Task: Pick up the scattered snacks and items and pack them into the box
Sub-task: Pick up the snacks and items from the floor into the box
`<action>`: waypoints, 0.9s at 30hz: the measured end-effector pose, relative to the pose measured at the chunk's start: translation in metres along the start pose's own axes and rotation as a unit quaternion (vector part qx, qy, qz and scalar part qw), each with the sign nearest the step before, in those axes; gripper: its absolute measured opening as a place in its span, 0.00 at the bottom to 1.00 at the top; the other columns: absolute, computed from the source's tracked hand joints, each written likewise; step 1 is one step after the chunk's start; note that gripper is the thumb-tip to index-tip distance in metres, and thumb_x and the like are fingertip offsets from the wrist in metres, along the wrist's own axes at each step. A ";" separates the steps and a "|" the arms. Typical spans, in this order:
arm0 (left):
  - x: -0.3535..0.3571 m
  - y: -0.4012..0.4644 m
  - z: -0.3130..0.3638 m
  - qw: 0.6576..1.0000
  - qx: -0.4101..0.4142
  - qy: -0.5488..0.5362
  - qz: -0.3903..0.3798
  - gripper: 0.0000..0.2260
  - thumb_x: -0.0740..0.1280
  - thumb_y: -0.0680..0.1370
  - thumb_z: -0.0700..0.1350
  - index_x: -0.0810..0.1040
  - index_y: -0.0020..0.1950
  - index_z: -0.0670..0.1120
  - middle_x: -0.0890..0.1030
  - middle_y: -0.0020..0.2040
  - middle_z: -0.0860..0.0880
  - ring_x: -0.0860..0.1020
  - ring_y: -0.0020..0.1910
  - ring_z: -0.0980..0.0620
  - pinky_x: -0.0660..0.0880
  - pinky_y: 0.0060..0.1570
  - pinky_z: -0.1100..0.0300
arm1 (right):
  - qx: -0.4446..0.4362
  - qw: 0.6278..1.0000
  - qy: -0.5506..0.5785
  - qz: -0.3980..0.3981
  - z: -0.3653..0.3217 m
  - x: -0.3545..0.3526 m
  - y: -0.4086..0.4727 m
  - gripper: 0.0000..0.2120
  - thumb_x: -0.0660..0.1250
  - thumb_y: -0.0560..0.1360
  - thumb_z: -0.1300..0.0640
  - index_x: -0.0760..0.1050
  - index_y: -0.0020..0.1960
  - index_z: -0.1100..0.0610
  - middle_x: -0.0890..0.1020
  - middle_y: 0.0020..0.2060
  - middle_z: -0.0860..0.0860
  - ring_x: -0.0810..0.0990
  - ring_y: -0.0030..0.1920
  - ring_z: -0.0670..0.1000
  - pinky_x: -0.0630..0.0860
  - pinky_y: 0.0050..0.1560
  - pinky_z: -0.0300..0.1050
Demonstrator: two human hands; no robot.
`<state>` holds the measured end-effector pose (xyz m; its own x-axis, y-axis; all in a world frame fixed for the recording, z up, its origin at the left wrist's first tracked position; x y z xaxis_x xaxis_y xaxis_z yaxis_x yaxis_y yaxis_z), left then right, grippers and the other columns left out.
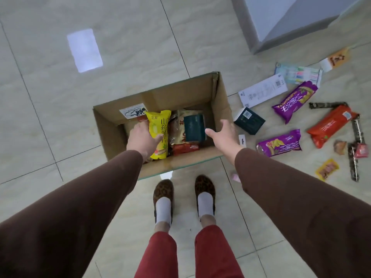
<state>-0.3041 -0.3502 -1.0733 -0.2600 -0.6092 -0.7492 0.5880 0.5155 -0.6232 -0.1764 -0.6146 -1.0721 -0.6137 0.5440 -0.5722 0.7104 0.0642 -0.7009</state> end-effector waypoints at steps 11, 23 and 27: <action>0.003 -0.069 0.172 0.954 0.261 0.142 -0.035 0.20 0.68 0.76 0.48 0.73 0.67 0.44 0.76 0.61 0.43 0.72 0.63 0.41 0.71 0.59 0.49 | -0.035 0.993 -0.035 0.110 0.070 -0.085 -0.088 0.19 0.69 0.77 0.53 0.71 0.66 0.54 0.75 0.62 0.54 0.71 0.64 0.57 0.70 0.65 0.52; 0.145 -0.228 0.370 0.902 0.373 0.206 -0.068 0.22 0.71 0.76 0.48 0.74 0.68 0.46 0.76 0.65 0.45 0.74 0.63 0.44 0.71 0.59 0.52 | 0.048 0.980 0.035 0.189 0.306 -0.242 -0.149 0.20 0.69 0.74 0.57 0.72 0.65 0.56 0.75 0.62 0.56 0.71 0.63 0.58 0.68 0.61 0.49; 0.202 -0.271 0.428 0.899 0.382 0.199 -0.083 0.21 0.71 0.76 0.48 0.73 0.68 0.45 0.76 0.64 0.44 0.74 0.63 0.44 0.72 0.58 0.50 | 0.057 0.976 0.046 0.204 0.378 -0.296 -0.155 0.20 0.68 0.74 0.57 0.72 0.65 0.55 0.75 0.62 0.55 0.71 0.61 0.59 0.69 0.62 0.50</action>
<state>-0.1881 -0.8707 -0.9603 -0.5562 -0.2962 -0.7765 0.8308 -0.2193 -0.5115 -0.2351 -1.1019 -0.9545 -0.2508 0.5773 -0.7771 0.8428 -0.2647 -0.4686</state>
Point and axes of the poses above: each hand's wrist, its own y-axis towards the middle knuckle, its own x-axis out of the palm, z = x × y, the point moved 9 cm from there along y, towards the middle knuckle
